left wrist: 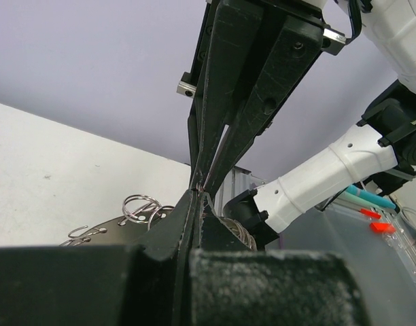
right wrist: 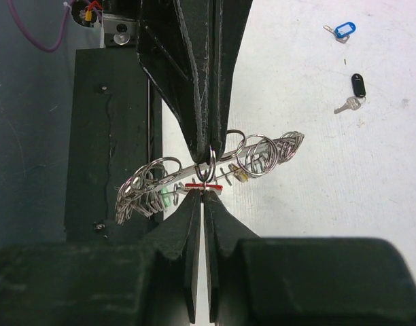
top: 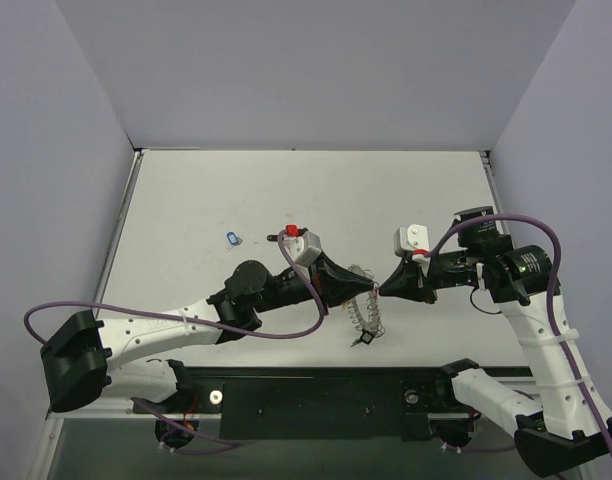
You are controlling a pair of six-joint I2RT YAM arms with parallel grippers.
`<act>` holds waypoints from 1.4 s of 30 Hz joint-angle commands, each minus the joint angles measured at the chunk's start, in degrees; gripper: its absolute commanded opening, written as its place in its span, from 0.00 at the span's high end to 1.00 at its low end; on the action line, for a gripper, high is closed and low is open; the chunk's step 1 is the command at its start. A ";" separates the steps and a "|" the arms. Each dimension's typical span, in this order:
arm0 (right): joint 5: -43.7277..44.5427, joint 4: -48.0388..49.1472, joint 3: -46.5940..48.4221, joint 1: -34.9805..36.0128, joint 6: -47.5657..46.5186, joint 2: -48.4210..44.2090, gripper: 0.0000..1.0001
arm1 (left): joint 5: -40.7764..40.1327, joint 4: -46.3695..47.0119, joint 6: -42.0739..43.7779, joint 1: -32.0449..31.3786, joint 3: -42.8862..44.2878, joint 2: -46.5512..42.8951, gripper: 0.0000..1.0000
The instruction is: Put the keys on the keyring
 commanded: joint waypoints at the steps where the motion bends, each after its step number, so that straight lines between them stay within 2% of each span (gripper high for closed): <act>1: -1.12 0.64 0.30 0.46 0.73 -0.27 1.00 | -5.16 7.26 -2.31 -0.21 -0.90 -1.13 1.00; 7: -0.42 1.86 -0.93 0.98 1.87 -0.35 1.00 | -12.63 13.06 -5.91 -0.92 -3.62 -1.39 1.00; 12: 0.37 3.62 -1.89 1.95 3.37 -0.09 1.00 | -15.81 17.46 -7.59 -1.62 -4.59 -0.34 1.00; 25: -0.85 5.47 -4.79 3.09 5.65 -0.53 1.00 | -13.26 27.82 -10.93 -1.71 -4.94 4.32 1.00; 31: -2.08 4.51 -5.15 2.83 6.18 -1.50 1.00 | -12.22 29.24 -10.15 -1.45 -6.09 4.41 1.00; 32: -2.26 3.81 -4.80 2.66 6.09 -1.50 0.96 | -11.86 29.33 -9.45 -1.36 -6.44 4.23 1.00; 33: -2.52 3.28 -4.45 2.04 6.01 -1.85 0.87 | -10.46 29.16 -9.09 -1.01 -6.70 3.97 1.00; 34: -2.87 1.71 -3.66 1.60 5.48 -2.11 0.83 | -9.58 29.16 -8.74 -0.74 -7.14 3.80 1.00; 35: -3.48 0.99 -2.69 0.55 5.13 -2.55 0.75 | -6.53 28.90 -8.30 -0.13 -7.32 3.36 1.00; 42: -7.88 -6.12 0.83 -6.04 3.72 -5.36 0.55 | 10.90 21.26 -0.05 1.63 -7.50 -0.33 1.00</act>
